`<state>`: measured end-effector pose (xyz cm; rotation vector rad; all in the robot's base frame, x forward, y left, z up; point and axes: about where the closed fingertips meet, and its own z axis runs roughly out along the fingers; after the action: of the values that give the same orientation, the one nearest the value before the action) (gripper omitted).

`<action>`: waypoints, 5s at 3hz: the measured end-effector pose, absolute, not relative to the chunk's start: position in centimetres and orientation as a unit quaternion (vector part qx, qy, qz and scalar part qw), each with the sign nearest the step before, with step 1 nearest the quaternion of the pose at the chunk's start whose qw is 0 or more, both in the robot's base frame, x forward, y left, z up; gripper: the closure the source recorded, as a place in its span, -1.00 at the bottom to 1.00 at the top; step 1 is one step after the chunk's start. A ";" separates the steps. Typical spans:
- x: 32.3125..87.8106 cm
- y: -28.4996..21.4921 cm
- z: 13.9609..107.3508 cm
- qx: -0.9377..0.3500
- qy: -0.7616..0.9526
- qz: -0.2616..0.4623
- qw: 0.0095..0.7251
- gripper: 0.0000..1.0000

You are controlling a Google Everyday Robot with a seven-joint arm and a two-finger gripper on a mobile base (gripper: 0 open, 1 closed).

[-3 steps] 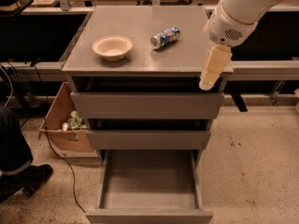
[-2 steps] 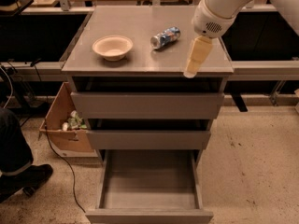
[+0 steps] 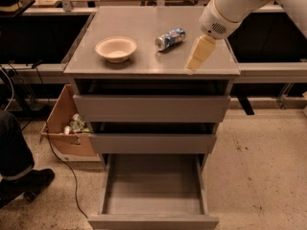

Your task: Place redbull can into bottom drawer

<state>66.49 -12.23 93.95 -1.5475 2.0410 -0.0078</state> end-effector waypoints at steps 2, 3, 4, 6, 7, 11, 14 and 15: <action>76.2 -11.3 93.7 -0.509 0.779 0.026 0.365 -1.00; 81.1 -10.6 92.4 -0.466 0.793 0.032 0.391 -1.00; 85.1 -10.3 90.8 -0.417 0.810 0.035 0.410 -1.00; 89.7 -9.2 87.3 -0.331 0.834 0.087 0.432 -1.00; 90.5 -7.6 86.9 -0.311 0.833 0.123 0.440 -0.48; 80.2 -10.1 93.1 -0.414 0.808 0.107 0.405 1.00; 61.2 -12.6 95.7 -0.493 0.790 0.114 0.346 1.00; 61.2 -12.6 95.7 -0.493 0.790 0.114 0.346 1.00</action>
Offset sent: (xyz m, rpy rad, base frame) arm 0.1719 0.0099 0.0038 0.2844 -0.1366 -0.1891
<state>61.23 -12.56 95.68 -1.2795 2.0515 0.2957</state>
